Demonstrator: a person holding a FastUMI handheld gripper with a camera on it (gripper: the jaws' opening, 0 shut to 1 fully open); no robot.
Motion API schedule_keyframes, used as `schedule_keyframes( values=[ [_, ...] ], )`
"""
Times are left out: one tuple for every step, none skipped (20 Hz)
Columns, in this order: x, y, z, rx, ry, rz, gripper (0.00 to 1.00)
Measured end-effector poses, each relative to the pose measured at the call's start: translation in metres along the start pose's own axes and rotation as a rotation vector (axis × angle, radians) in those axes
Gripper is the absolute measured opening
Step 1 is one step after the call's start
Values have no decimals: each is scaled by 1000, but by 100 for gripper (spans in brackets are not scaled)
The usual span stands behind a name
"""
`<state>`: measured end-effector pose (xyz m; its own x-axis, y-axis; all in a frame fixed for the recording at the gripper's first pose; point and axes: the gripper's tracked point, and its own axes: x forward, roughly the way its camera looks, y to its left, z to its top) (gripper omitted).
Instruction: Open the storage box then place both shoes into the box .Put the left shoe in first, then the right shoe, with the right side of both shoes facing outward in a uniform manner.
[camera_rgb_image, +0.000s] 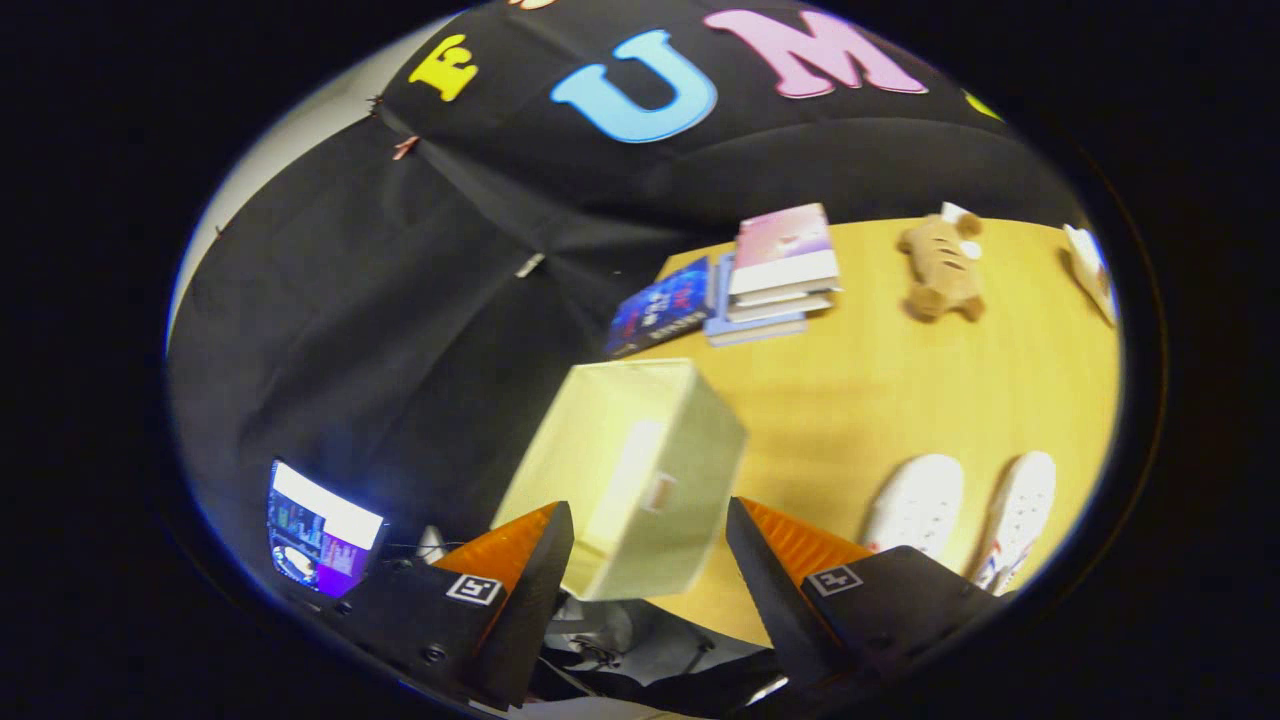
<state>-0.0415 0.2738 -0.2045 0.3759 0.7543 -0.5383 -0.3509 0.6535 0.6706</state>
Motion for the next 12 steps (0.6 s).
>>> schedule_keyframes(
  values=[
    [-7,-27,-5,15,2,-63,94],
    [-13,-49,-12,30,6,-117,94],
    [-16,-74,-16,43,11,-162,94],
    [-22,-93,-23,51,13,-210,94],
    [-25,-113,-31,51,23,-254,94],
    [-22,-129,-39,51,38,-288,94],
    [-22,-142,-47,55,51,-313,94],
    [-21,-153,-55,60,72,-333,94],
    [-18,-161,-61,60,91,-348,94],
    [-12,-170,-67,58,115,-363,90],
    [-5,-177,-74,55,141,-373,89],
    [0,-185,-80,50,165,-387,86]
  ],
)
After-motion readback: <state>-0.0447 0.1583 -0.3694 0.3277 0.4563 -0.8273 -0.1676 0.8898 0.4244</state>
